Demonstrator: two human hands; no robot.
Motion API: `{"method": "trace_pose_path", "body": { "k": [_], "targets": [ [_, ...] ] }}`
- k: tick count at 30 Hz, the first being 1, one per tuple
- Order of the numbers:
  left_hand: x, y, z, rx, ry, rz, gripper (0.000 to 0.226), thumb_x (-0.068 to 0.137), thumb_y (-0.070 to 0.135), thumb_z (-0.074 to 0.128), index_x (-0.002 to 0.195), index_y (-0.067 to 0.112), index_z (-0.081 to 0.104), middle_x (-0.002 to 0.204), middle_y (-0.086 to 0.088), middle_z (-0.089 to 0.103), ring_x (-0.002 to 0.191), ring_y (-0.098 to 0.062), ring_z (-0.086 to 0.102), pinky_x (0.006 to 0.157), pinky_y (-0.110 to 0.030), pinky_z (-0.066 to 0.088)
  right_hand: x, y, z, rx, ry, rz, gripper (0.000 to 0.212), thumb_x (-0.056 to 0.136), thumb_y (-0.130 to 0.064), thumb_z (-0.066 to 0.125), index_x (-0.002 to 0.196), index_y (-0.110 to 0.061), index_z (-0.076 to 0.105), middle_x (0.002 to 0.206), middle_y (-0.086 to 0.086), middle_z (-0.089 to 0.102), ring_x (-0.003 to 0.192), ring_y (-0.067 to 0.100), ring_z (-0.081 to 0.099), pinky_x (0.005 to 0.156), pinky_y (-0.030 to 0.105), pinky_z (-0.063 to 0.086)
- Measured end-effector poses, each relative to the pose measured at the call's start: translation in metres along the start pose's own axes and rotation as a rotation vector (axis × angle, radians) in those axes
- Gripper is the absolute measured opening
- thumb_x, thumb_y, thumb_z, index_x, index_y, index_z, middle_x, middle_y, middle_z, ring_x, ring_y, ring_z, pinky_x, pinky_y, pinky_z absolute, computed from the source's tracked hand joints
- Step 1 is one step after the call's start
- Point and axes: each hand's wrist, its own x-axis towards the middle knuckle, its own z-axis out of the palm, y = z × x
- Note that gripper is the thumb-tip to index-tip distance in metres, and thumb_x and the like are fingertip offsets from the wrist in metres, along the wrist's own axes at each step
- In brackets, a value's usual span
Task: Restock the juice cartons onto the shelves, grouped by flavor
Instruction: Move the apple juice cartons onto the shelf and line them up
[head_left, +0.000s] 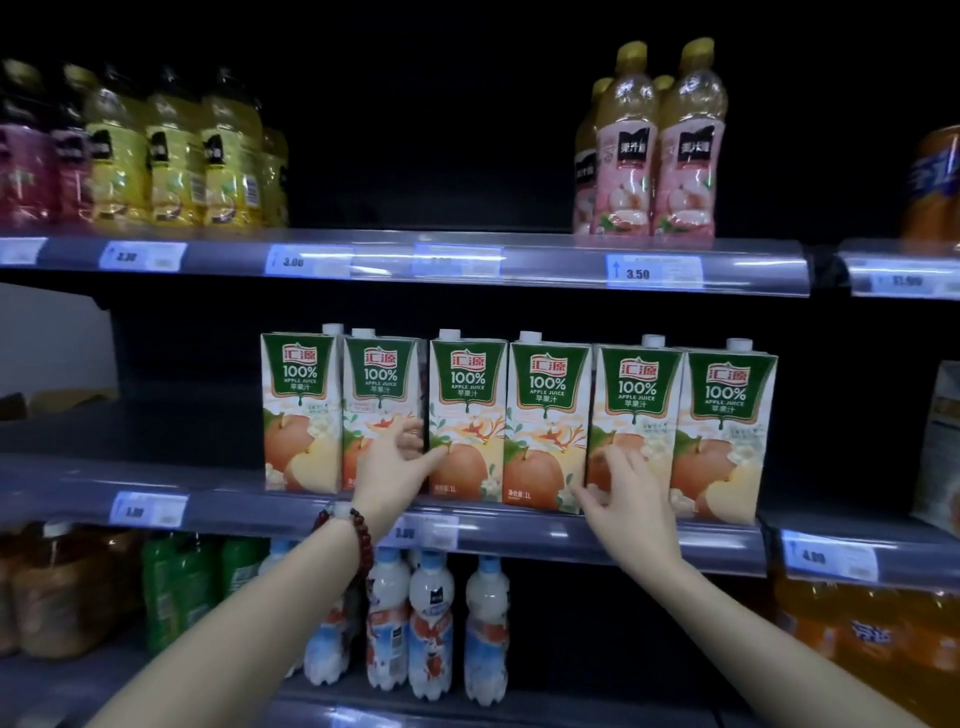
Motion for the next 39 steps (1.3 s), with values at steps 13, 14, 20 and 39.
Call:
{"method": "trace_pose_path", "body": {
  "k": [13,14,20,39],
  "targets": [
    [0.031,-0.045,-0.138,0.348,0.338,-0.104,0.083,0.077,0.041,0.076,0.143,0.008,0.038,0.14,-0.019,0.047,0.128,-0.035,0.046,0.103,-0.047,0.042,-0.012,-0.139,0.07,0.463,-0.421,-0.084,0.062,0.088,-0.03,0.065,0.143,-0.015,0.04,0.117,-0.005,0.063,0.098,0.006,0.06,0.071,0.002,0.038],
    [0.034,-0.048,-0.142,0.337,0.304,-0.116,0.088,0.076,0.043,0.076,0.146,0.009,0.034,0.143,-0.019,0.045,0.131,-0.035,0.043,0.105,-0.048,0.041,-0.01,-0.147,0.076,0.473,-0.44,-0.053,0.067,0.089,-0.03,0.064,0.147,-0.015,0.034,0.123,0.0,0.061,0.098,0.009,0.057,0.071,0.005,0.037],
    [0.041,-0.06,-0.133,0.223,0.157,-0.082,0.07,0.082,0.032,0.074,0.141,0.014,0.041,0.134,-0.012,0.057,0.121,-0.029,0.054,0.1,-0.044,0.047,-0.004,-0.165,0.1,0.516,-0.495,0.147,0.076,0.089,-0.032,0.063,0.149,-0.009,0.022,0.125,0.009,0.058,0.086,0.016,0.059,0.073,0.025,0.046],
    [0.051,-0.057,-0.13,0.452,0.004,-0.065,0.064,0.077,0.031,0.077,0.129,0.01,0.045,0.122,-0.012,0.06,0.109,-0.029,0.059,0.083,-0.032,0.049,0.003,-0.165,0.098,0.416,-0.307,0.192,0.027,0.089,-0.031,0.064,0.098,-0.005,0.061,0.09,0.007,0.064,0.084,0.018,0.061,0.073,0.029,0.048]
  ]
}}
